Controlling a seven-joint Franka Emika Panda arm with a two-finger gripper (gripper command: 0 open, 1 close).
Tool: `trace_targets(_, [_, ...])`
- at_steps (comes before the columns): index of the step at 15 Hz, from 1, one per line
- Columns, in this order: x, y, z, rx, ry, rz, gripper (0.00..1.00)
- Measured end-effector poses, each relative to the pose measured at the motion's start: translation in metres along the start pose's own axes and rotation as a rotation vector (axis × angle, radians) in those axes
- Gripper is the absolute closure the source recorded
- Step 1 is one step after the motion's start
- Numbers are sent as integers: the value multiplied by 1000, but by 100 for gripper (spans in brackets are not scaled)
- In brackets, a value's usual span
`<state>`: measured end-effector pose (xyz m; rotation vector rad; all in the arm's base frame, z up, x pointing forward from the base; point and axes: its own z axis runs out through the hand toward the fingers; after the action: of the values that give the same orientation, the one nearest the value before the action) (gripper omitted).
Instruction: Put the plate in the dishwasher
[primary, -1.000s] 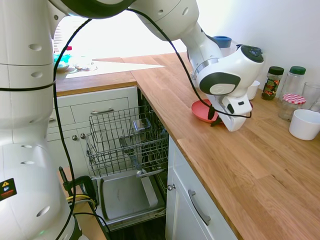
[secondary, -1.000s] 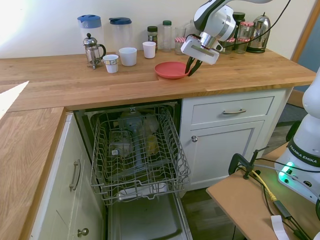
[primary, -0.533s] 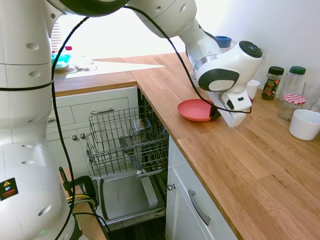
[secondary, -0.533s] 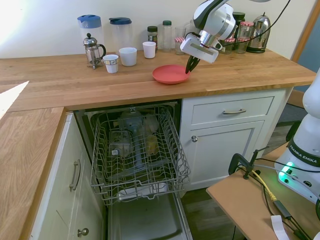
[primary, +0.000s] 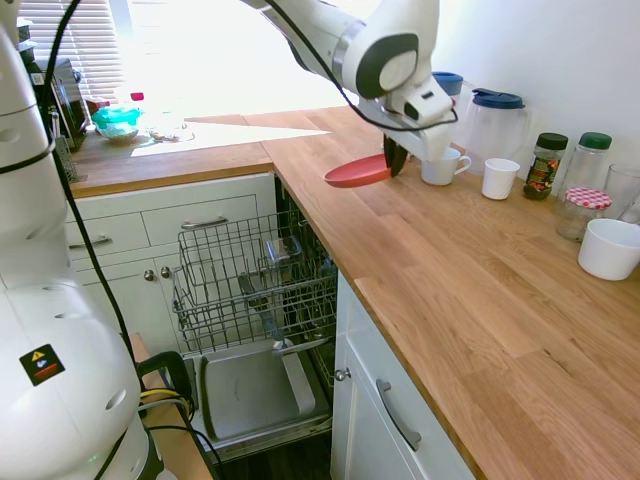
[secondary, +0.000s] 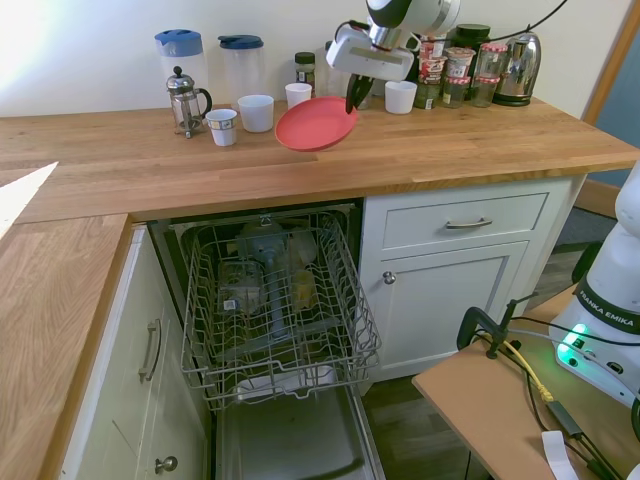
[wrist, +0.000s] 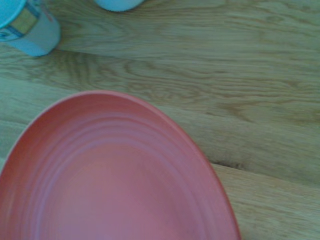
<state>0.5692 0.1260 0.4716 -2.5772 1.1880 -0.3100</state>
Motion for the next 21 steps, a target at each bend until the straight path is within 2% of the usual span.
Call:
trace_targets(2, [-25, -20, -15, -74, 72, -48, 100])
trace_targets(5, [-78, -40, -16, -172, 173, -147, 100])
trace_targets(9, [-205, -61, -7, -246, 291, -367, 100])
trace_targets(11, [-265, -57, 10, -300, 388, -467, 100])
trace_targets(14, [-328, -42, 70, -383, 487, -605, 100])
trace_targets(17, [-387, -28, 126, -422, 534, -736, 100])
trace_targets(21, [-488, -1, 168, -392, 688, -908, 100])
